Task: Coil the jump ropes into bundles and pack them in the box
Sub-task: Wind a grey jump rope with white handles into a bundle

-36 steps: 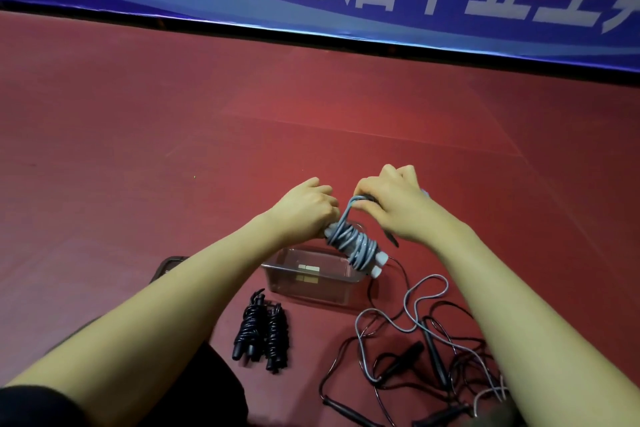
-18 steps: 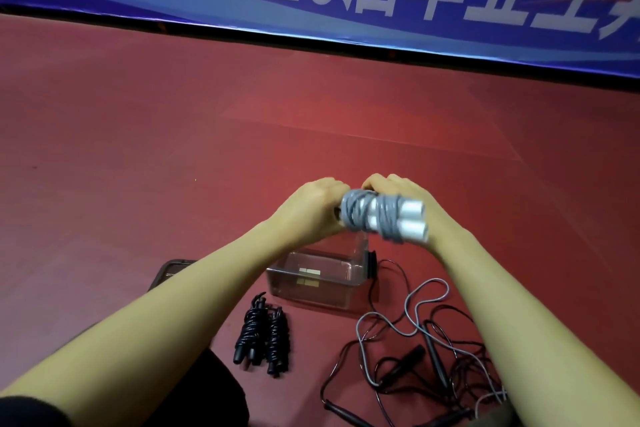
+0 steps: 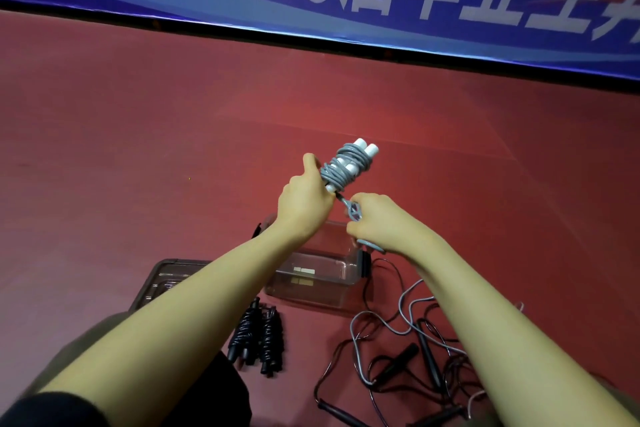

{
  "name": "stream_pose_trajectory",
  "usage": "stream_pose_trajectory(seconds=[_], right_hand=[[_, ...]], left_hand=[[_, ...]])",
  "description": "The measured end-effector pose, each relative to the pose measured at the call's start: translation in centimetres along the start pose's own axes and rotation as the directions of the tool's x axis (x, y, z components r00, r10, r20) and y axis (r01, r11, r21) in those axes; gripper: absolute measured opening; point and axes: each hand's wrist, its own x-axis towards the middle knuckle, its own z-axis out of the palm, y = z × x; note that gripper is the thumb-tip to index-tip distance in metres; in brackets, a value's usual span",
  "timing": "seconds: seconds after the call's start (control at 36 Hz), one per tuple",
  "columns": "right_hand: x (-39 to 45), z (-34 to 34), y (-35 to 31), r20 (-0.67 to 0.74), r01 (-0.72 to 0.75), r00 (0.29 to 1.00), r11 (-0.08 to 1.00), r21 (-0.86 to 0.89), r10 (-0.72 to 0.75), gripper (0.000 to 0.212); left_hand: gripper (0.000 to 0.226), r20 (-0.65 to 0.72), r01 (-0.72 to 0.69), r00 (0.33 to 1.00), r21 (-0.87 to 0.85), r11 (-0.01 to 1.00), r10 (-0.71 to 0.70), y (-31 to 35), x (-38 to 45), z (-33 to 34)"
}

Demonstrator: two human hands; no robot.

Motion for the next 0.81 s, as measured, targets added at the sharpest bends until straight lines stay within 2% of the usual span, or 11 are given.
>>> stream_pose_trajectory(seconds=[0.08,0.19,0.22,0.28,0.39,0.5,0.56,0.61,0.69,0.81], right_hand=[[0.1,0.1,-0.2,0.031,-0.007,0.999,0.998,-0.062,0.009,0.007],[0.1,0.4,-0.4,0.021,0.019,1.000,0.988,-0.154,-0.016,0.028],[0.0,0.4,-0.4,0.015,0.035,0.999,0.983,-0.180,-0.033,0.027],[-0.6,0.3,-0.8,-0.010,0.073,0.997,0.959,-0.273,-0.079,0.010],[-1.3,0.2,-1.0,-0.068,0.124,0.982,0.878,-0.462,-0.174,0.007],[-1.2,0.0,-0.8,-0.130,0.150,0.957,0.827,-0.542,-0.259,0.005],[-1.0,-0.1,-0.3,-0.143,0.179,0.940,0.805,-0.566,-0.310,0.015],[-0.9,-0.2,0.4,-0.125,0.209,0.939,0.817,-0.537,-0.322,0.024],[-0.8,-0.2,0.9,-0.108,0.234,0.948,0.885,-0.402,-0.299,0.025],[-1.0,-0.1,1.2,-0.174,0.288,0.915,0.892,-0.349,-0.364,0.022]], left_hand=[[0.034,0.019,0.050,0.998,0.157,0.986,-0.053,-0.4,0.2,0.4],[0.028,0.048,0.053,0.996,0.365,0.929,-0.076,-1.3,0.3,1.0],[0.024,0.054,0.043,0.996,0.425,0.904,-0.073,-1.6,0.4,1.0],[0.019,0.078,0.010,0.995,0.532,0.847,-0.061,-2.0,0.5,0.9],[0.019,0.181,-0.134,0.983,0.667,0.733,0.016,-2.3,0.5,0.8],[0.021,0.338,-0.352,0.930,0.702,0.619,0.146,-2.1,0.3,0.7],[0.019,0.392,-0.442,0.894,0.691,0.572,0.216,-1.9,0.2,0.6],[0.018,0.412,-0.481,0.875,0.684,0.548,0.255,-1.8,0.1,0.4],[0.017,0.417,-0.509,0.861,0.675,0.534,0.293,-1.9,0.2,0.0],[0.014,0.350,-0.500,0.866,0.631,0.593,0.358,-1.9,0.7,-0.5]])
